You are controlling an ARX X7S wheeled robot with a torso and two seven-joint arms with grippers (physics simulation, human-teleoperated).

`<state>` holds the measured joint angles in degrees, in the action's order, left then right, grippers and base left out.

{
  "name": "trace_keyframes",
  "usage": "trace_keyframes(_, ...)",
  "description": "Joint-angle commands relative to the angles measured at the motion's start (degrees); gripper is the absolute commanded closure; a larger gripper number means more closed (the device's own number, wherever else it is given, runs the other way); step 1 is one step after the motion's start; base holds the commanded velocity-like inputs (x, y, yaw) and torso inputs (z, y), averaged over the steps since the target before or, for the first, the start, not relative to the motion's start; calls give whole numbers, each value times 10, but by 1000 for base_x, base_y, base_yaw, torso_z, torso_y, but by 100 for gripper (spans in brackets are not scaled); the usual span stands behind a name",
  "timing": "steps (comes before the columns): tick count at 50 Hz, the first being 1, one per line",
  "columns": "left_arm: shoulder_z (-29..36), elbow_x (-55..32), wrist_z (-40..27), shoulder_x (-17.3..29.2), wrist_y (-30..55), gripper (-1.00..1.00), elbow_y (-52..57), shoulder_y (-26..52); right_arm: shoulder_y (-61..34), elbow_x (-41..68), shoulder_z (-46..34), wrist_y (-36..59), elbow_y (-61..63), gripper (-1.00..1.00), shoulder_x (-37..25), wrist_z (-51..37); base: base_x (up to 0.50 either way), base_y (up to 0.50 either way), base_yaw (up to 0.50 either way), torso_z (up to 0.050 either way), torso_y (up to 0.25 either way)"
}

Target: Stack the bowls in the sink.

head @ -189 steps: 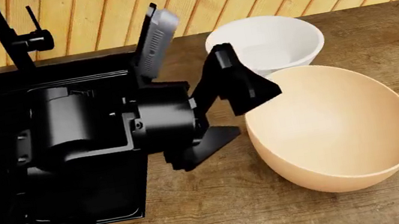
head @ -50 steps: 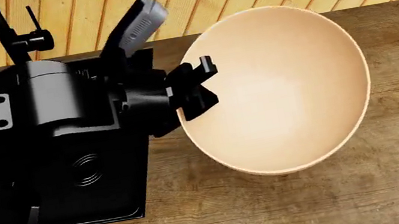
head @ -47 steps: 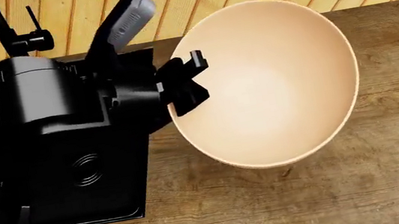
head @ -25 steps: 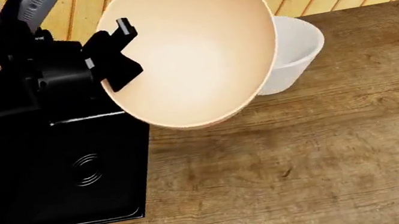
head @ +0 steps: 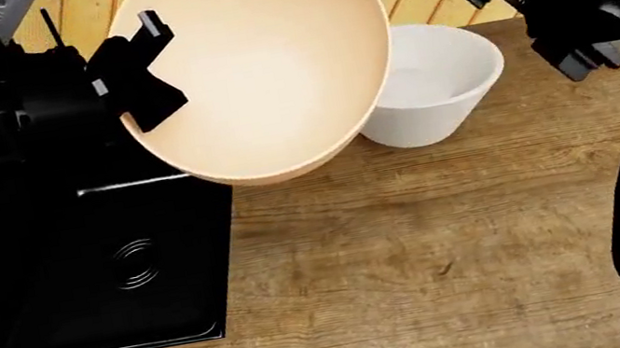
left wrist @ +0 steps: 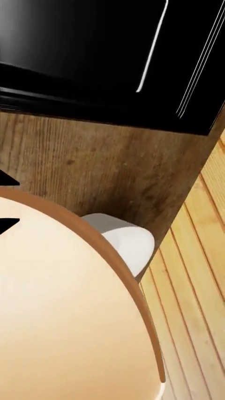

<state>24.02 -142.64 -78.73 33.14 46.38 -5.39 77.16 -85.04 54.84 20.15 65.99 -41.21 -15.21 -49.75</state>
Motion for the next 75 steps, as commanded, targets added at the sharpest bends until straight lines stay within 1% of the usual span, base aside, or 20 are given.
trace_keyframes(1,1,-1,16,4,-8,100,0,1,-2,32,84,-23,-82,-100,17,-55,0,0,0,0,0)
trace_keyframes(8,6,2,20,4,-7,100,-2,3,3,25,90,-55,-116,-100,14,-41,0,0,0,0,1)
trace_keyframes(19,13,4,27,3,-3,100,-7,3,6,-7,67,-97,-174,-100,7,-7,0,0,0,0,0)
trace_keyframes(34,19,6,34,7,-3,100,-11,5,-45,-72,17,-167,-334,-100,5,91,0,0,0,0,0)
trace_keyframes(35,19,6,35,7,-3,100,-11,5,-45,-76,16,-167,-335,100,6,93,0,0,0,0,0)
trace_keyframes(49,22,4,41,9,-4,100,-12,7,-54,-104,28,-155,-325,100,6,98,0,0,0,0,1)
trace_keyframes(62,23,3,44,13,-8,100,-8,9,-2,-42,78,-61,-142,100,16,0,0,0,0,0,0)
trace_keyframes(75,25,3,46,17,-10,100,-5,14,26,11,121,5,-24,100,28,-76,0,0,0,0,1)
